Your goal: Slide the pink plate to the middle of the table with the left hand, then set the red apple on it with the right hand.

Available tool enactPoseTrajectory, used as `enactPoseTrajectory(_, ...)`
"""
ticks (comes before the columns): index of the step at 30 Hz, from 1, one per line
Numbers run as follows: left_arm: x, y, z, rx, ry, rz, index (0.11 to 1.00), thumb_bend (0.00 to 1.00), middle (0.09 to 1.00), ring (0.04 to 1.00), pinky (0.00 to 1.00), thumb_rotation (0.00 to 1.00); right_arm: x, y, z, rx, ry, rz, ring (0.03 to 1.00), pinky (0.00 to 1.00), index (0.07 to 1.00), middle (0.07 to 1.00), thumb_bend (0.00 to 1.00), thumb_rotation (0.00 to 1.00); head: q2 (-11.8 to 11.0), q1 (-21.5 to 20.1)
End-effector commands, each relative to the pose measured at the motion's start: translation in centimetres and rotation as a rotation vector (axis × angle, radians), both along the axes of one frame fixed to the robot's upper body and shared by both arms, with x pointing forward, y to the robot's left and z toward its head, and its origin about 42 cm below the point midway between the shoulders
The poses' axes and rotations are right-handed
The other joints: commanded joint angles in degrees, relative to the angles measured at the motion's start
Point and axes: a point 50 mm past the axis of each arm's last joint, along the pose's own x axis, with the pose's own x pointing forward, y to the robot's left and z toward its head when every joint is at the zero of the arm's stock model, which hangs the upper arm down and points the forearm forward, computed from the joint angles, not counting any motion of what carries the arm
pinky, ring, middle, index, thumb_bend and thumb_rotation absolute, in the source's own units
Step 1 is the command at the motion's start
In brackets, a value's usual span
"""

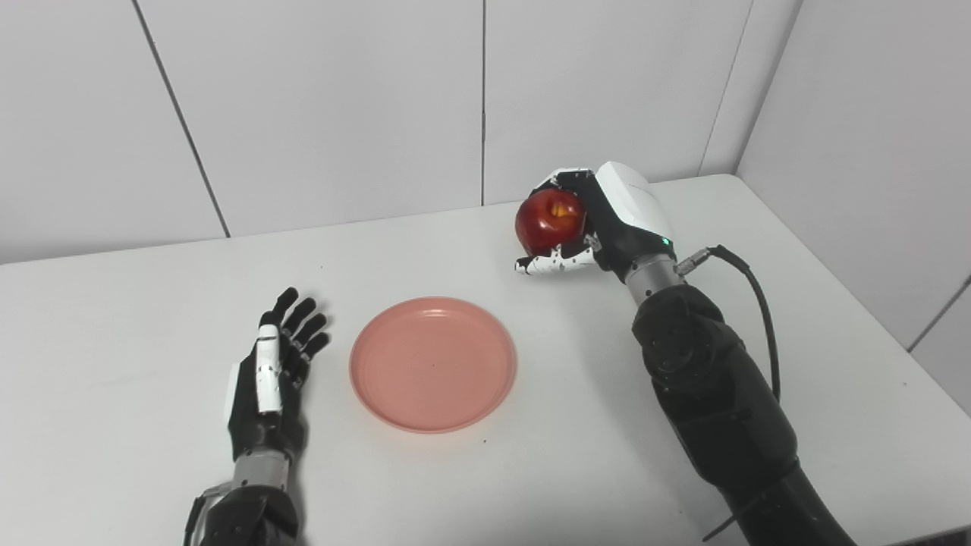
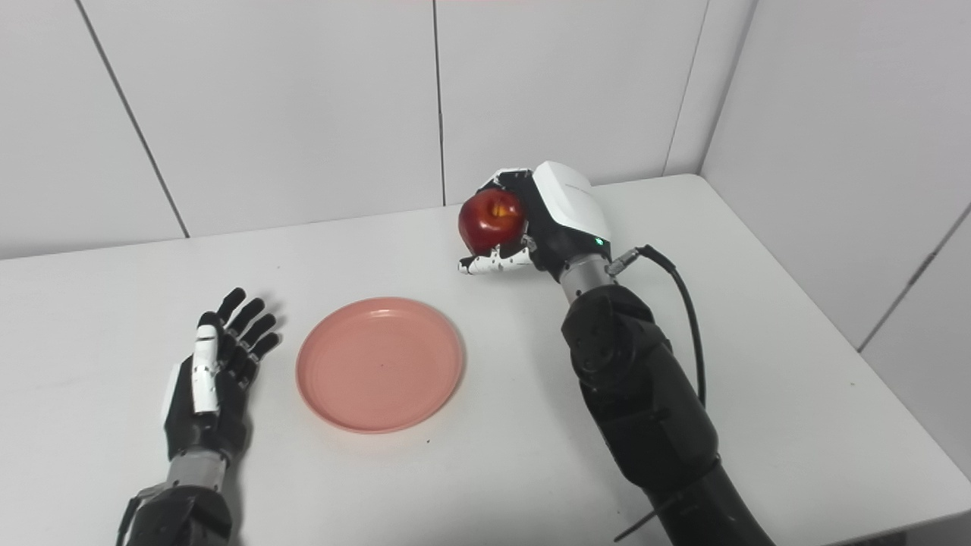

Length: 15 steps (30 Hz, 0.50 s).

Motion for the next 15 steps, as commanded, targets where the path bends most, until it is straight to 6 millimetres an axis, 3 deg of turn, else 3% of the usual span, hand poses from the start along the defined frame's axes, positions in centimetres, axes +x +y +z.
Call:
enactPoseTrajectory(1,-0.4,-0.8,-0.5,-0.001,0.051,-0.006,0.86,0.42,0.867,0.854,0.85,1.0,0.6,1.3,2.6,-0.013,-0.105,0.04,0.367,0.29,0.519,0.43,0.53,0.0,0.1,0.3)
enactPoseTrajectory(15,-0.3,-2.4,0.4,-0.019,0.036,0.021,0.857,0.4,0.865,0.846,0.84,1.0,0.6,8.6,0.6,0.018,-0.06,0.2,0.359,0.28,0.521,0.434,0.53,0.0,1.1,8.4)
